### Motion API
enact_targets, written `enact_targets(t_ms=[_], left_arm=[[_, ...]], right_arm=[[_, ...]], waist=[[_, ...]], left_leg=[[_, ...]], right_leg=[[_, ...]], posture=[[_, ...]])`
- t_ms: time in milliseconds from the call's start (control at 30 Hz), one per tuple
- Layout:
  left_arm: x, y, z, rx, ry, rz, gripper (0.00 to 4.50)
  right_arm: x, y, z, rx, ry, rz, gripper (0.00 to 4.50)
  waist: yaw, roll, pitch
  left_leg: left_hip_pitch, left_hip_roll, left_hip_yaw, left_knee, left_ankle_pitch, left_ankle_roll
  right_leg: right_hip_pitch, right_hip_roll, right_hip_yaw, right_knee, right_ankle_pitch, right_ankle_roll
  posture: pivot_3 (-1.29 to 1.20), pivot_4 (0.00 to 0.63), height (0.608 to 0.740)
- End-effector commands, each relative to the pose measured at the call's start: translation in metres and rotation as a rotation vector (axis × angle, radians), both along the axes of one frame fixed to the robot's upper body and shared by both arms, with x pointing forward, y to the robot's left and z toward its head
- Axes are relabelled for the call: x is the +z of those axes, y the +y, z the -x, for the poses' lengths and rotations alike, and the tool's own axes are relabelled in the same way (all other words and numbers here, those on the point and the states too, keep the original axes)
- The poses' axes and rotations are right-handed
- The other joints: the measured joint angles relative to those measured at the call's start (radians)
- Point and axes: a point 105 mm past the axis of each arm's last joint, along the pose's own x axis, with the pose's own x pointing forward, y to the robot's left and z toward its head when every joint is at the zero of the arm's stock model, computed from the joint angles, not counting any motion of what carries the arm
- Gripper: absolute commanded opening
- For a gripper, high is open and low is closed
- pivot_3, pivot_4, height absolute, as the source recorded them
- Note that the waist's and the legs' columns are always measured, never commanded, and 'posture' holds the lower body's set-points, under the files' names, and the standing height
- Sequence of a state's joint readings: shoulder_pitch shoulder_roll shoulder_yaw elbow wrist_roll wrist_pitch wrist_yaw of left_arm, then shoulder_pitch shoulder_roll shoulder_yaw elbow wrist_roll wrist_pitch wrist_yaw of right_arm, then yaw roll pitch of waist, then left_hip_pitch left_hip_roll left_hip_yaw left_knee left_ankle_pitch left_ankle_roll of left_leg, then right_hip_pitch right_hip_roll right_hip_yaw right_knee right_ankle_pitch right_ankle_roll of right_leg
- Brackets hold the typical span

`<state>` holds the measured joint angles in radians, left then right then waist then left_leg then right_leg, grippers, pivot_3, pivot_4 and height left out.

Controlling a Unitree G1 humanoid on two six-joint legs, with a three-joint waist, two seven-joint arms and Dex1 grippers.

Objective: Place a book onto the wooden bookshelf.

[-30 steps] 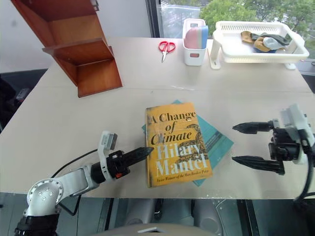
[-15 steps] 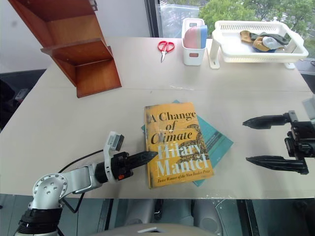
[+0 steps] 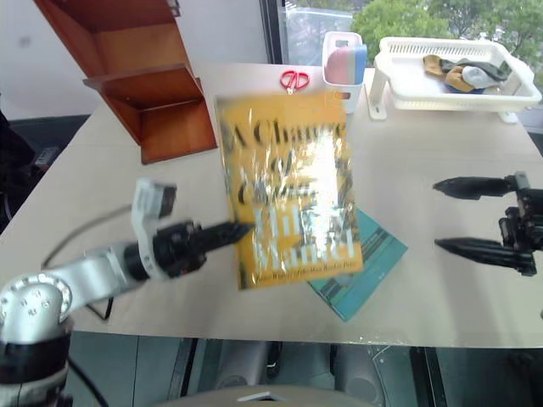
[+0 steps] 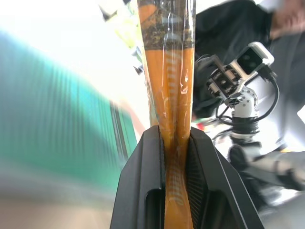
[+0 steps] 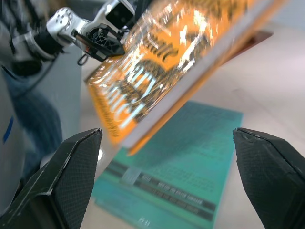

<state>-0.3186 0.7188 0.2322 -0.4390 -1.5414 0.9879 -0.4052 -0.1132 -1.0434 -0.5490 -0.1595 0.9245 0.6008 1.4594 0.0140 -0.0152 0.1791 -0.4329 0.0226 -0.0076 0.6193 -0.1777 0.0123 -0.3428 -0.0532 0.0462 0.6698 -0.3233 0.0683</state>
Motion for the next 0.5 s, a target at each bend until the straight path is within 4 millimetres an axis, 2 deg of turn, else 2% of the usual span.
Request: enact_targets(t_ms=[33,233,433,500], left_arm=[[0.029,0.008,-0.027,0.149,-0.238,-0.131,0.14],[0.082,0.027,-0.069,0.311,-0.669,-0.406,0.14],[0.128,0.063,-0.103,0.466,-1.059,-0.768,0.14],[0.155,0.076,-0.111,0.542,-1.184,-0.889,0.14]], right_arm=[[0.012,-0.001,-0.008,0.017,-0.046,-0.109,4.5],[0.032,-0.001,-0.036,0.037,-0.109,-0.338,4.5],[0.048,-0.002,-0.06,0.086,-0.12,-0.509,4.5],[0.05,0.0,-0.066,0.11,-0.116,-0.543,4.5]], waist=[[-0.005,0.0,0.0],[-0.026,0.0,0.002],[-0.026,0.001,0.003],[-0.024,0.001,0.004]], left_leg=[[0.0,0.0,0.0,0.0,0.0,0.0],[-0.002,0.0,0.002,-0.003,0.001,-0.002],[-0.003,0.0,0.004,-0.005,0.001,-0.002],[-0.004,0.0,0.004,-0.005,0.001,-0.002]], right_leg=[[0.0,0.001,0.0,-0.001,0.0,0.0],[-0.002,0.006,-0.001,-0.003,0.0,0.0],[-0.002,0.006,0.0,-0.007,0.0,0.001],[-0.003,0.006,-0.001,-0.006,0.0,0.001]], posture=[[0.0,0.15,0.74],[0.0,0.15,0.74],[0.0,0.15,0.74],[0.0,0.15,0.74]])
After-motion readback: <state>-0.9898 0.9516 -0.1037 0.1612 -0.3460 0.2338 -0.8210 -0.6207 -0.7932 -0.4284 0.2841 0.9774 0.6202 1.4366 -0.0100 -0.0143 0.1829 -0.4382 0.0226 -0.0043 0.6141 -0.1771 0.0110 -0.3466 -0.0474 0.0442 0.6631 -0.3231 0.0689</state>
